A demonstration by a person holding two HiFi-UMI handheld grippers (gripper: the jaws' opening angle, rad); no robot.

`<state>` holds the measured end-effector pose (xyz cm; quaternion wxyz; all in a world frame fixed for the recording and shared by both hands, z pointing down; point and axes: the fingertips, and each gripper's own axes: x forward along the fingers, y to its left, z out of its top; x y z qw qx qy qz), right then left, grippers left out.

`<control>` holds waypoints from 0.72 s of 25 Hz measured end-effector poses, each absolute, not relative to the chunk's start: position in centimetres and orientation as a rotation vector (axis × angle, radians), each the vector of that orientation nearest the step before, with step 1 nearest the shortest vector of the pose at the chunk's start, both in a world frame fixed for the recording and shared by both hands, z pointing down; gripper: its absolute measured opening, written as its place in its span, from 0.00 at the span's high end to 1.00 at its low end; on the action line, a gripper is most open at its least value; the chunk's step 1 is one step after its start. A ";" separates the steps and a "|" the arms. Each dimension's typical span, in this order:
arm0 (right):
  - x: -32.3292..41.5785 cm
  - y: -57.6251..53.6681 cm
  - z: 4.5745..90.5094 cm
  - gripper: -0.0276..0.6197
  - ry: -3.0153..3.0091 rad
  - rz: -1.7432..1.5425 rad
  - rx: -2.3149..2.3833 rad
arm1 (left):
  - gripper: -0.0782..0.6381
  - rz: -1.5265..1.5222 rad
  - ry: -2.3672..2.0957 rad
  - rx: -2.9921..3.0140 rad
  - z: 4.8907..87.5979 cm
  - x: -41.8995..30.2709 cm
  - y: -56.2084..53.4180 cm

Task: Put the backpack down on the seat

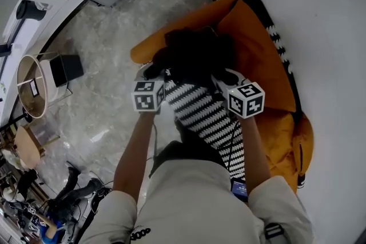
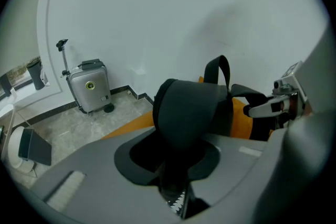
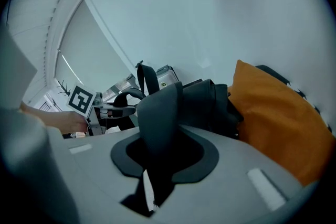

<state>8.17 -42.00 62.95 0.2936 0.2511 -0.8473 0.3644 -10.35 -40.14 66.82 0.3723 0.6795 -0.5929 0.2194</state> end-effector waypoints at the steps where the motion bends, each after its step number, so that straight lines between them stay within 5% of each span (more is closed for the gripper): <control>1: 8.1 -41.8 63.4 0.83 -2.249 0.971 0.661 | 0.79 0.559 -1.500 1.739 67.5 -10.1 -39.9; 18: 6.9 -40.6 68.7 0.81 -2.138 0.885 0.694 | 0.75 0.643 -1.258 1.710 74.8 -5.2 -37.9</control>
